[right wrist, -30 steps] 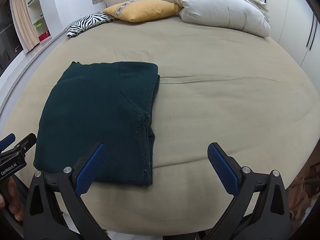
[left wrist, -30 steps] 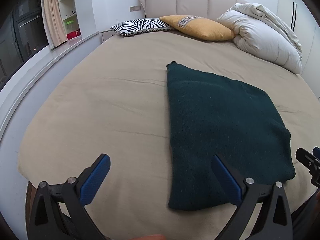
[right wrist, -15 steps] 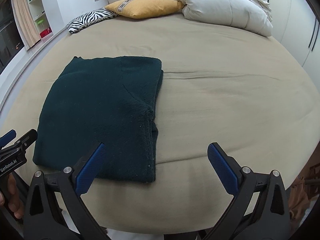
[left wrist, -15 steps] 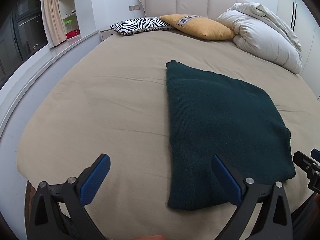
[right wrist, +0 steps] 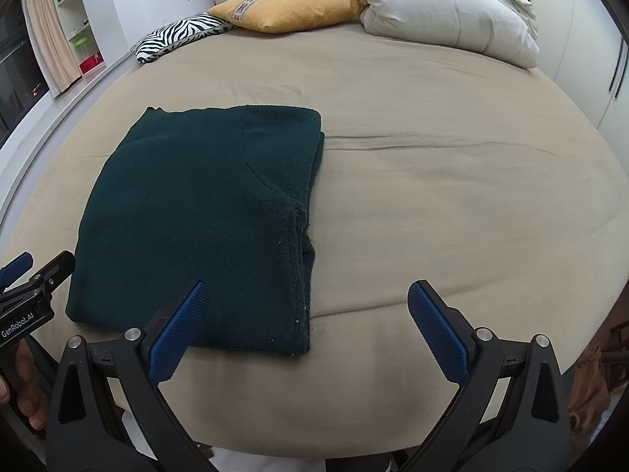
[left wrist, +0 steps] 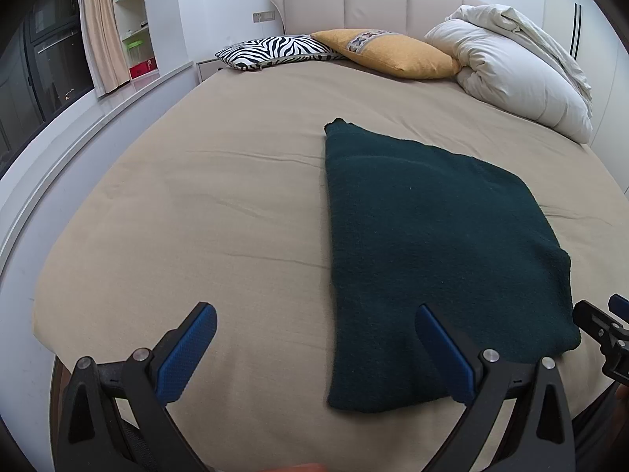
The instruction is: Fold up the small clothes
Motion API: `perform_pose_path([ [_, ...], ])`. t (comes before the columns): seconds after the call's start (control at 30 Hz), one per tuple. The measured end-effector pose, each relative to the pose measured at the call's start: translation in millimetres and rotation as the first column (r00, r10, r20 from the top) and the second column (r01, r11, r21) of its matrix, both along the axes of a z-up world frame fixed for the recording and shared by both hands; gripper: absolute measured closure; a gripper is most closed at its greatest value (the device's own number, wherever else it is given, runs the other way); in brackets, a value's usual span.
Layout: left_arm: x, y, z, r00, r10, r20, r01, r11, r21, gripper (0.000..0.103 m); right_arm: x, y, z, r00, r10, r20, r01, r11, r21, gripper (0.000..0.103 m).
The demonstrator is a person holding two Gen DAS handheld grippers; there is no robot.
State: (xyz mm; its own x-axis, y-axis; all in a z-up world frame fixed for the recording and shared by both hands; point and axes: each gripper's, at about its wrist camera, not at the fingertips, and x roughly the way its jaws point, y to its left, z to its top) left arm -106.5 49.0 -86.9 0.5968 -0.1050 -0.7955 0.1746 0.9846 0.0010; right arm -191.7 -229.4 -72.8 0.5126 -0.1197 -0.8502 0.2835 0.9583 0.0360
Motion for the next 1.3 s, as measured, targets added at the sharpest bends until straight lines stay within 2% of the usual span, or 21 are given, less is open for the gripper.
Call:
perform_pose_path([
  [1.3, -0.4, -4.1, 0.6, 1.0, 0.002, 0.002, -0.002, 1.0, 0.002, 0.0, -0.2, 0.1, -0.6, 1.0, 0.001, -0.001, -0.001, 1.0, 0.006, 0.0],
])
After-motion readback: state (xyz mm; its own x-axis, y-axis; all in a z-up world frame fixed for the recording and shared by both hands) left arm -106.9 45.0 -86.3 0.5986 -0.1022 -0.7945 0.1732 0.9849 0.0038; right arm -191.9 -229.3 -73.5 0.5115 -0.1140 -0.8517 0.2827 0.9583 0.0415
